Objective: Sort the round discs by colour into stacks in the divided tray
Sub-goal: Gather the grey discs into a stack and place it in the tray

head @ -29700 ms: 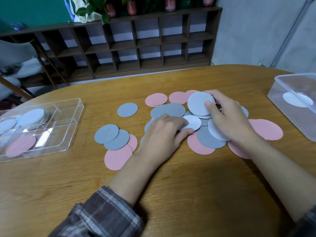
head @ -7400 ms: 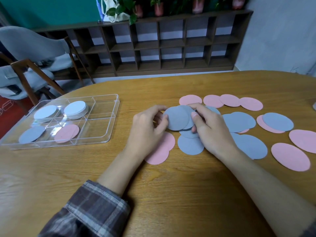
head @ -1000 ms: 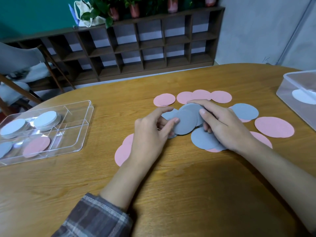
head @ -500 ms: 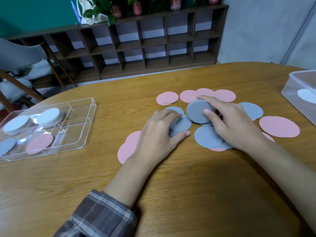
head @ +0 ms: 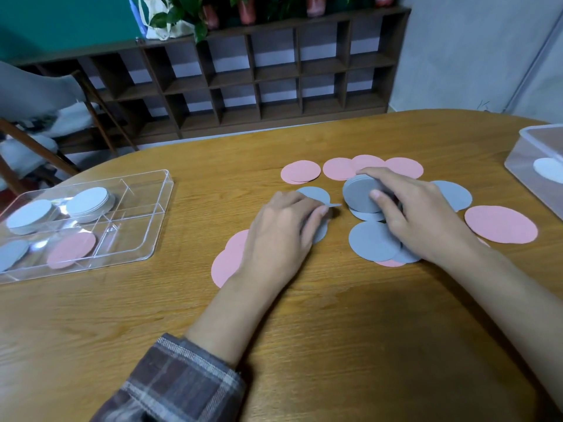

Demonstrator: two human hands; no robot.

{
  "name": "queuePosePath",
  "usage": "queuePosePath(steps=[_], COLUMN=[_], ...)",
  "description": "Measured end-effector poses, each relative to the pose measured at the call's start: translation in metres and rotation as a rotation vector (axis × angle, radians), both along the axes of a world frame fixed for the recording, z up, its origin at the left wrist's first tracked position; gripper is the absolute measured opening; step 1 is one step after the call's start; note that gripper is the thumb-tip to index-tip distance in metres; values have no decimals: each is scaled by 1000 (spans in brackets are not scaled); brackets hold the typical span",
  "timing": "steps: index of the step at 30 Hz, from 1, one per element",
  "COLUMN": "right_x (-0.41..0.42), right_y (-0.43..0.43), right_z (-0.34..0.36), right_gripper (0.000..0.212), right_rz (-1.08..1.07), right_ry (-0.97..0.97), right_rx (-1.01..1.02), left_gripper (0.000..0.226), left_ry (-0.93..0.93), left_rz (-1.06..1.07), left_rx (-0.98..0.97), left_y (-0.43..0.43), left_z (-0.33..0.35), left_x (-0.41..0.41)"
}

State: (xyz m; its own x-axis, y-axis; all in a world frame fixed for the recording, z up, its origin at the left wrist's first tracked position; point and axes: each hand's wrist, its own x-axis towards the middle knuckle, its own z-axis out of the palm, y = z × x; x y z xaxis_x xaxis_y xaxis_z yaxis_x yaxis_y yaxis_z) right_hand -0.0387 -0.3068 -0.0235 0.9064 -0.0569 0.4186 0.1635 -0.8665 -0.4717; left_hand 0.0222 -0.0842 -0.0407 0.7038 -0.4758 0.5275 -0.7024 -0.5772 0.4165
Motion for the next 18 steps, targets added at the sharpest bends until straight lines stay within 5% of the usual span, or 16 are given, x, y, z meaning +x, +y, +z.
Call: queuePosePath(steps=[9, 18], right_x=[0, -4], right_y=[5, 12], right_z=[0, -1], right_gripper=[42, 39], right_rz=[15, 174], right_ry=[19, 91], right_rx=[167, 352], left_gripper=[8, 19], left_ry=[-93, 211], left_rz=[-9, 20], left_rx=[-225, -329], left_y=[0, -3], left_z=[7, 10], left_x=[0, -8])
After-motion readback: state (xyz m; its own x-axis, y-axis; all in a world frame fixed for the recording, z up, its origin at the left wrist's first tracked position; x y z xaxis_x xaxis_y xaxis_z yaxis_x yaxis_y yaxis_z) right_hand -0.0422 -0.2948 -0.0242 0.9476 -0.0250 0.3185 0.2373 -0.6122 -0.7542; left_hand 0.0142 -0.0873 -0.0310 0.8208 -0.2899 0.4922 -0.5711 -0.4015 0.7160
